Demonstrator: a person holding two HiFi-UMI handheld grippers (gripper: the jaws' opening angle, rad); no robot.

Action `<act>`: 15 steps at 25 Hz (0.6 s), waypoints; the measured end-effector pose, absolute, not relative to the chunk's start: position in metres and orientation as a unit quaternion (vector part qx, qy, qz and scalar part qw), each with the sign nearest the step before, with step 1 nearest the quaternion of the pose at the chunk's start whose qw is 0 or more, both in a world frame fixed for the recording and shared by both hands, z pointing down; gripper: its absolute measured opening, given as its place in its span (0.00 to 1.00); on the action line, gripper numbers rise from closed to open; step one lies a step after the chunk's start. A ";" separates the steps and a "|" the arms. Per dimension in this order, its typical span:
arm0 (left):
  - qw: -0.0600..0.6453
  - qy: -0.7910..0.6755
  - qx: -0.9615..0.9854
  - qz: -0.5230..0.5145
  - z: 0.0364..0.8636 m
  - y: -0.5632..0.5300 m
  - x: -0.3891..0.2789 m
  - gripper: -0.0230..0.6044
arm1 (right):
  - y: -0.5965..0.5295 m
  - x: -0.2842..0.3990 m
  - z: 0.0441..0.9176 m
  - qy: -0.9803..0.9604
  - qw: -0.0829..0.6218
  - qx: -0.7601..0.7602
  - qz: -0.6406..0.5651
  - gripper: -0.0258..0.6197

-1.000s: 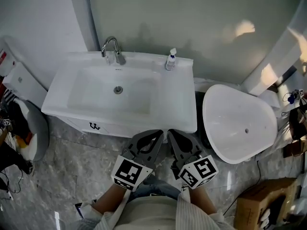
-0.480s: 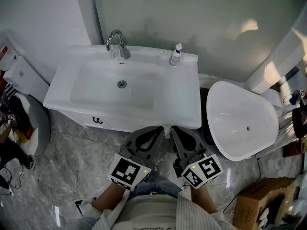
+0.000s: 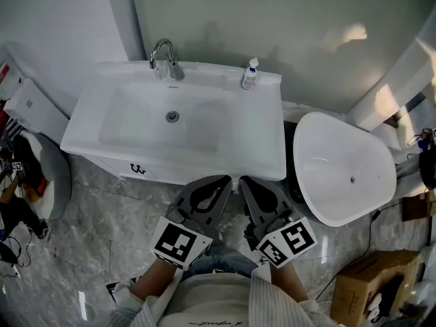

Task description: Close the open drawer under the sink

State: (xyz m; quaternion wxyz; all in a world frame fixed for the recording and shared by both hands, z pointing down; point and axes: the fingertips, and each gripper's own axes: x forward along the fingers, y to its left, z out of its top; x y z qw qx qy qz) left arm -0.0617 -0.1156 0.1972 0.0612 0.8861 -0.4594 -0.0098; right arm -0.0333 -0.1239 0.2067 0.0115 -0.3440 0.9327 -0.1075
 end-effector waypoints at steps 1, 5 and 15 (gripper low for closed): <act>0.061 -0.459 0.886 -0.010 0.197 -0.116 -0.062 0.06 | -0.125 -0.033 0.206 0.933 0.012 -0.344 -0.108 0.05; 0.057 -0.458 0.887 -0.009 0.196 -0.119 -0.061 0.06 | -0.128 -0.033 0.204 0.933 0.013 -0.345 -0.105 0.05; 0.052 -0.455 0.889 -0.010 0.197 -0.124 -0.061 0.06 | -0.133 -0.034 0.206 0.934 0.002 -0.343 -0.104 0.05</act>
